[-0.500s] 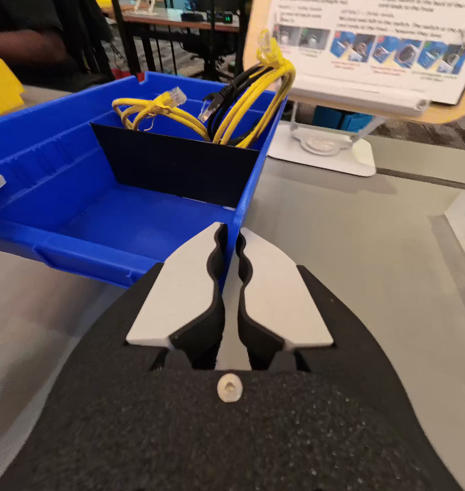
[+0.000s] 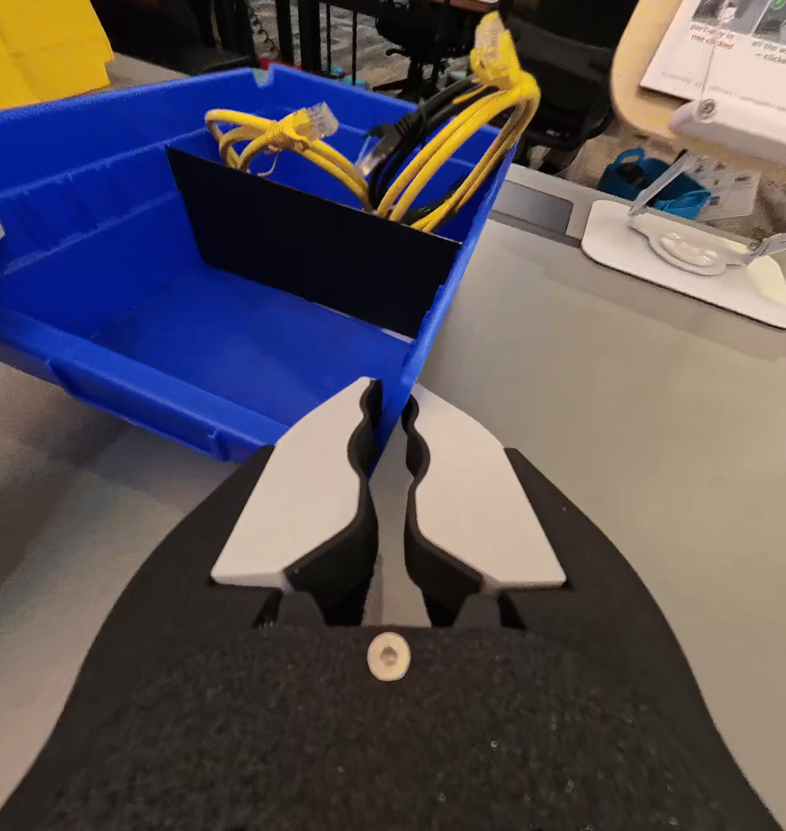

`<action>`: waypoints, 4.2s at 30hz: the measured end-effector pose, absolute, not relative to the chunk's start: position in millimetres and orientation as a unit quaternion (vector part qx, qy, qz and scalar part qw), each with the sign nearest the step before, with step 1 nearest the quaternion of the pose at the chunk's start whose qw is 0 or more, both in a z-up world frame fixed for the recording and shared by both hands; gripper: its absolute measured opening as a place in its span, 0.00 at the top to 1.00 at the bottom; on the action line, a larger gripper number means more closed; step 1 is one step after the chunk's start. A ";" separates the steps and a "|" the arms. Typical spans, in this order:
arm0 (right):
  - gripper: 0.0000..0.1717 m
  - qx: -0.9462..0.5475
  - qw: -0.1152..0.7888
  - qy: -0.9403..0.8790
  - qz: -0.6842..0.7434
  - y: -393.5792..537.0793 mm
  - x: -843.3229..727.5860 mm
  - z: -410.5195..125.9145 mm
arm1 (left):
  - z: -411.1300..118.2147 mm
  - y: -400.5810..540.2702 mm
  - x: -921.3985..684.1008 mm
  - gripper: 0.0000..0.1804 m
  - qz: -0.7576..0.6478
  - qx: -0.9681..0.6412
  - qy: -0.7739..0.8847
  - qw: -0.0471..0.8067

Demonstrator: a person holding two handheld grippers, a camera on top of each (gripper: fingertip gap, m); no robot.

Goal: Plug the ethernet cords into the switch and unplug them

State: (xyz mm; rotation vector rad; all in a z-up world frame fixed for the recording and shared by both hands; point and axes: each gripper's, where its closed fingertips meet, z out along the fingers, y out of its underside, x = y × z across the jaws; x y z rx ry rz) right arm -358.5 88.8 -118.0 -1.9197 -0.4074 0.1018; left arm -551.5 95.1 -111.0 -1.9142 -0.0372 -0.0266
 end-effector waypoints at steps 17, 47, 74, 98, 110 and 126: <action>0.88 -0.786 0.489 -0.324 0.197 25.0 -259.1 -108.0 | -113.5 71.5 -544.0 0.76 -0.064 -0.830 -0.076 0.548; 0.76 -0.778 0.606 0.030 0.163 19.7 135.4 -105.1 | -113.9 19.8 -370.3 0.74 -0.058 -0.802 0.174 0.568; 0.82 -0.789 0.589 0.009 0.173 17.9 122.0 -111.6 | -110.4 28.7 -410.4 0.70 -0.141 -0.811 0.052 0.565; 0.83 -0.784 0.589 -0.015 0.194 17.3 102.1 -111.7 | -42.3 168.6 -399.2 0.56 -0.160 -0.855 0.310 0.384; 0.83 -0.794 0.574 -0.019 0.199 14.9 105.0 -119.7 | -91.7 209.2 -349.6 0.50 -0.214 -0.887 0.400 0.090; 0.83 -0.799 0.554 -0.028 0.232 15.1 89.1 -123.6 | -55.7 225.3 -340.3 0.90 -0.344 -0.851 0.348 0.190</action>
